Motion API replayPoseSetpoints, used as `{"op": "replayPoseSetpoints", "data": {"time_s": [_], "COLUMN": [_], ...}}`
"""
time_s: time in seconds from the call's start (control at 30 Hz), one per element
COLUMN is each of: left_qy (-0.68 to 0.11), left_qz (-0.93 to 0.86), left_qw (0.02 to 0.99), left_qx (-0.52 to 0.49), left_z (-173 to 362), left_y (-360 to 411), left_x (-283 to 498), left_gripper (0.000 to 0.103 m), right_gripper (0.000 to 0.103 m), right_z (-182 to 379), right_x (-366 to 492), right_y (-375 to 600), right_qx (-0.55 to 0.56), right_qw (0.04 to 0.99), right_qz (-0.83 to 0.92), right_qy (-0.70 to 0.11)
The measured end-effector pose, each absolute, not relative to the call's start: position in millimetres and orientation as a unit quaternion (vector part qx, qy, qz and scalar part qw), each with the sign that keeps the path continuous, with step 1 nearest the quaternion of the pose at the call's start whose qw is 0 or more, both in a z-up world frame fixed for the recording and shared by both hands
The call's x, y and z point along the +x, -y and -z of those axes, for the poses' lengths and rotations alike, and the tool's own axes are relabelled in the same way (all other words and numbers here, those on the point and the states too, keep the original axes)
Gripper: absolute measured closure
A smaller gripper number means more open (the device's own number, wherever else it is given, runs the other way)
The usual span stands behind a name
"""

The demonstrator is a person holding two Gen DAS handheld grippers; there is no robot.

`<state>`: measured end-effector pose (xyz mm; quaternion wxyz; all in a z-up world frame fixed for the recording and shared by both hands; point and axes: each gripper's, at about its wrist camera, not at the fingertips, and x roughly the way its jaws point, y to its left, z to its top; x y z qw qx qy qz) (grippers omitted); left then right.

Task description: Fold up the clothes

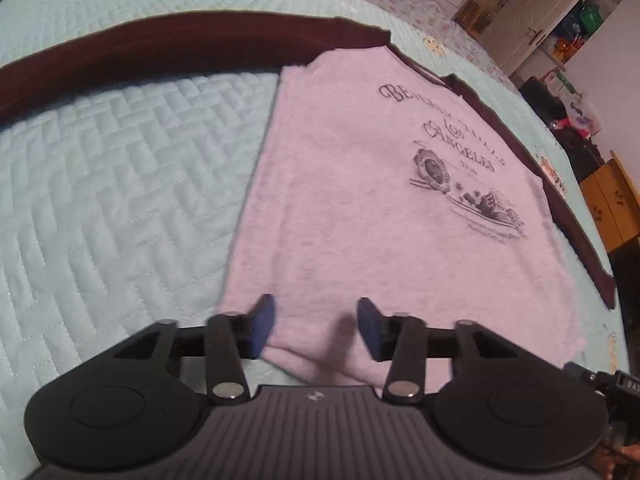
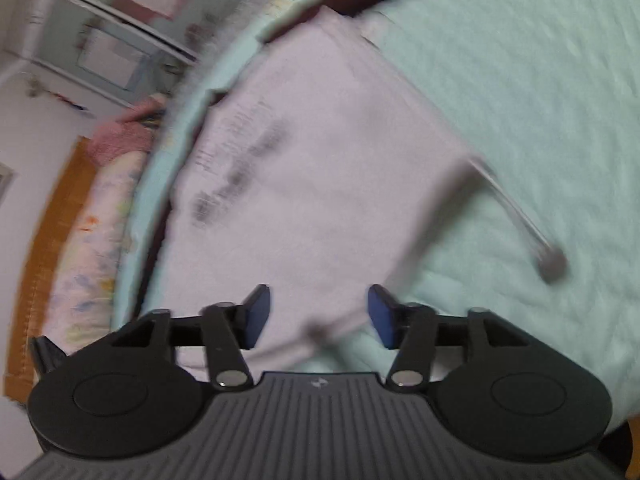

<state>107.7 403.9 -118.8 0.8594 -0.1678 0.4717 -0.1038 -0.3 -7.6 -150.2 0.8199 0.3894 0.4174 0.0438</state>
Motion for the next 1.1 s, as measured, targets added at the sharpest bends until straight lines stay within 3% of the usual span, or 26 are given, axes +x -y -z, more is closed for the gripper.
{"op": "replayPoseSetpoints", "data": {"time_s": [0.2,0.3,0.37,0.47,0.5,0.53,0.67,0.8,0.87,0.93,1.1], "left_qy": [-0.469,-0.441,-0.448,-0.474,-0.473,-0.471,-0.477,-0.481,-0.48,-0.478,-0.476], "left_qz": [0.081,0.106,0.101,0.077,0.077,0.078,0.075,0.054,0.052,0.055,0.042], "left_qw": [0.865,0.882,0.882,0.869,0.868,0.869,0.868,0.867,0.869,0.872,0.867], "left_qx": [-0.16,-0.127,-0.108,-0.121,-0.131,-0.131,-0.112,-0.118,-0.112,-0.095,-0.141], "left_z": [95.4,81.2,87.4,111.9,117.0,116.7,114.0,110.3,111.3,111.4,104.0], "left_y": [-397.6,-378.4,-371.1,-379.5,-383.1,-383.6,-378.0,-373.7,-370.6,-366.9,-377.0], "left_x": [103.0,96.3,100.1,107.5,107.5,106.5,108.0,110.3,109.2,107.2,102.6], "left_gripper": [0.061,0.056,0.052,0.054,0.054,0.054,0.054,0.053,0.051,0.051,0.051], "right_gripper": [0.076,0.076,0.075,0.071,0.073,0.102,0.1,0.062,0.061,0.079,0.076], "right_z": [122.8,130.7,137.7,148.3,151.8,155.3,161.7,141.0,142.3,152.2,133.8], "right_x": [-12.6,-11.9,-11.2,-10.1,-9.7,-9.4,-9.5,-10.4,-8.9,-9.4,-4.0], "right_y": [-0.5,16.7,29.8,49.5,56.1,62.7,81.5,71.8,73.1,75.0,50.9], "right_qx": [0.359,0.397,0.424,0.465,0.479,0.492,0.522,0.48,0.464,0.456,0.364], "right_qw": [0.834,0.823,0.814,0.798,0.792,0.786,0.772,0.806,0.811,0.805,0.839], "right_qz": [-0.049,-0.032,-0.018,0.003,0.009,0.016,0.039,0.011,0.014,0.046,0.046], "right_qy": [-0.417,-0.404,-0.396,-0.384,-0.379,-0.375,-0.36,-0.347,-0.356,-0.377,-0.403]}}
